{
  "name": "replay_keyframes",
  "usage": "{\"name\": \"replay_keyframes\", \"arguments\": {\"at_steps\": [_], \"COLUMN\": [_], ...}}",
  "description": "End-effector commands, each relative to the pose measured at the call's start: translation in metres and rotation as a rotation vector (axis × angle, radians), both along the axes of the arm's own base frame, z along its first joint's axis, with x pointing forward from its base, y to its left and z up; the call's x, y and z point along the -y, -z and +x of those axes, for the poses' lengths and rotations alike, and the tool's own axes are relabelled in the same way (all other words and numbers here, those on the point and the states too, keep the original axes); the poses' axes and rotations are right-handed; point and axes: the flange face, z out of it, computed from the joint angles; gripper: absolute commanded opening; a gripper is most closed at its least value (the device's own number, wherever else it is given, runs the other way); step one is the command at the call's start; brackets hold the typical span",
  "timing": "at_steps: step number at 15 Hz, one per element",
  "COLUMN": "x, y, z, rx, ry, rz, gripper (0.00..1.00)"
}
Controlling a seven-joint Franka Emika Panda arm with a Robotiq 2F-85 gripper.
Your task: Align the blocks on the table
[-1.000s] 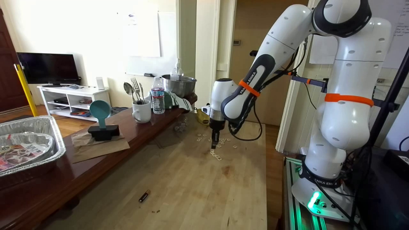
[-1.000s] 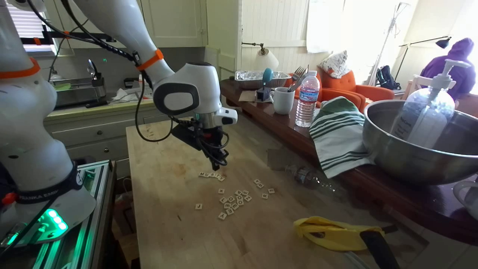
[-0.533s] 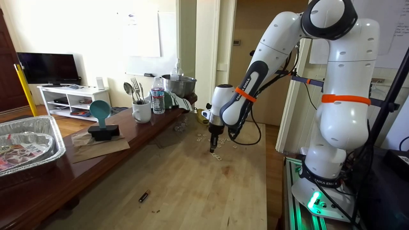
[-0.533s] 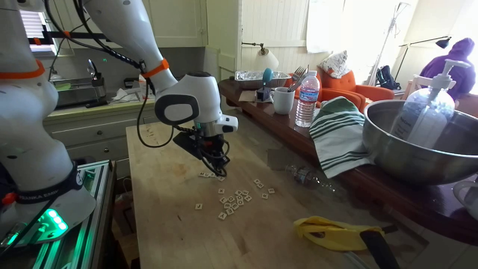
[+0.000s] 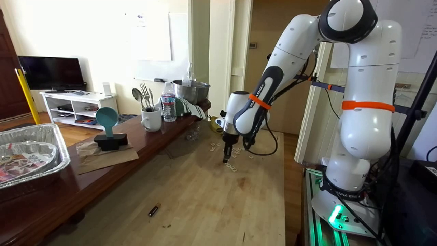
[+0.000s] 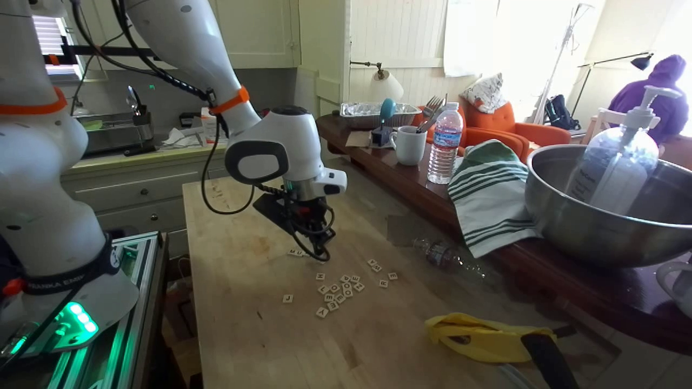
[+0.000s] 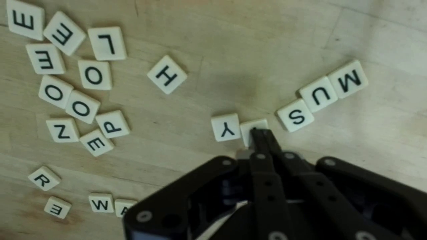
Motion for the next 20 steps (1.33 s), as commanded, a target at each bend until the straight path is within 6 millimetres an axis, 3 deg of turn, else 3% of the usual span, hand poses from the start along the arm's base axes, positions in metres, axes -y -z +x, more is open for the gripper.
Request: {"name": "replay_keyframes", "arguments": {"at_steps": [1,7,11,17,20], "x": [0.028,0.071,0.064,0.066,0.067], "y": [0.007,0.001,-0.01,0.008,0.006], "z": [-0.001,0.0,-0.009,-0.019,-0.023], "rx": [0.006,0.044,0.054,0.008,0.008], "ry": [0.044,0.138,0.138,0.143,0.149], "rz": [-0.016,-0.035,-0.024,-0.032,-0.034], "gripper": [0.0,0.0,0.0,0.0,0.0]}}
